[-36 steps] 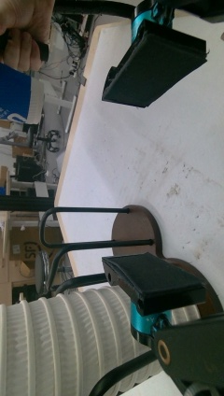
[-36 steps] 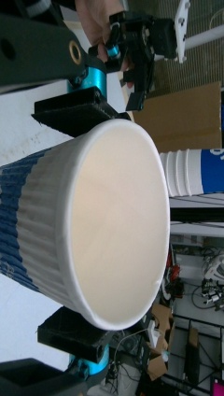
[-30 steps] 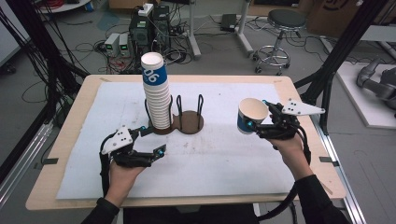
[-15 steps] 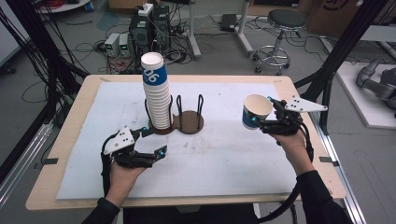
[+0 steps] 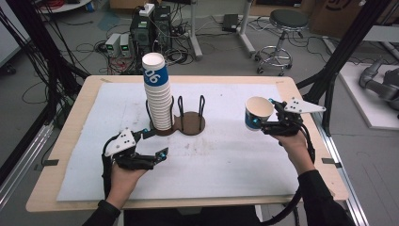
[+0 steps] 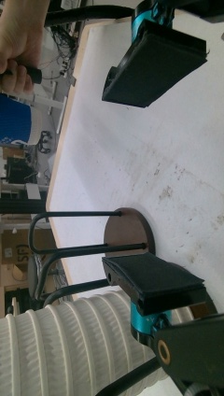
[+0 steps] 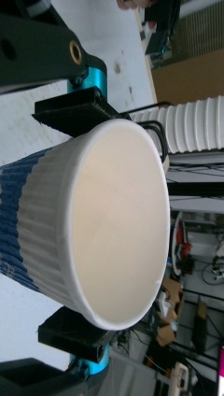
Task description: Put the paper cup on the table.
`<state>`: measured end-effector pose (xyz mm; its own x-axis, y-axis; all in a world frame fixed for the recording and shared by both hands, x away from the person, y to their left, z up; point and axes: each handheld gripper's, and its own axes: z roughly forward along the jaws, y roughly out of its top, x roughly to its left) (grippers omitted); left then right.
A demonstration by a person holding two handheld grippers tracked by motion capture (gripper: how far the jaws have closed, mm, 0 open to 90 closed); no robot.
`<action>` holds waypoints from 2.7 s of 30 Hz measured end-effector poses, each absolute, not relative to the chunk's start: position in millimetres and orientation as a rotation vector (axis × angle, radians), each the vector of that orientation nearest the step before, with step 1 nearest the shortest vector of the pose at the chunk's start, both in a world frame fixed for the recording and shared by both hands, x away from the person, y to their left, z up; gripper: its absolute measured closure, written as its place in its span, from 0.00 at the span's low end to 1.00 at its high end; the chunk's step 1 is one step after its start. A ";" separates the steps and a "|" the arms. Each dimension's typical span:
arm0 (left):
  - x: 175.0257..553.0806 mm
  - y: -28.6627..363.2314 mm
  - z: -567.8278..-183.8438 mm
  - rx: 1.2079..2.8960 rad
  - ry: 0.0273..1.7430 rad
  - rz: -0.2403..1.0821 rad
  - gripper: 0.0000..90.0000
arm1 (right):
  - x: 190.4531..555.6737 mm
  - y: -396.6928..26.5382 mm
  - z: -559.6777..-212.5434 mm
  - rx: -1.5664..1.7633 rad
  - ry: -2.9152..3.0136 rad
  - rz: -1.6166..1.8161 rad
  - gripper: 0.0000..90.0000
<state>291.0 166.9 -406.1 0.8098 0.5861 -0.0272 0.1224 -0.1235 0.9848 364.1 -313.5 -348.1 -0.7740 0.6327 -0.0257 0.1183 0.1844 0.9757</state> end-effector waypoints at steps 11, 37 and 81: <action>292.0 164.9 -407.4 1.678 0.563 0.426 0.20 | 376.8 -323.4 -367.3 0.797 2.024 1.566 0.24; 292.2 165.4 -409.1 1.681 0.563 0.422 0.20 | 406.1 -322.9 -402.4 0.966 1.918 1.462 0.24; 293.7 156.4 -409.6 1.711 0.535 0.414 0.20 | 415.2 -319.9 -429.7 1.126 2.004 1.262 0.20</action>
<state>293.7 156.4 -409.6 0.8289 0.5592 -0.0149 0.1250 -0.1592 0.9793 415.2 -319.9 -429.7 -0.5239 0.8517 0.0067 0.3740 0.2230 0.9002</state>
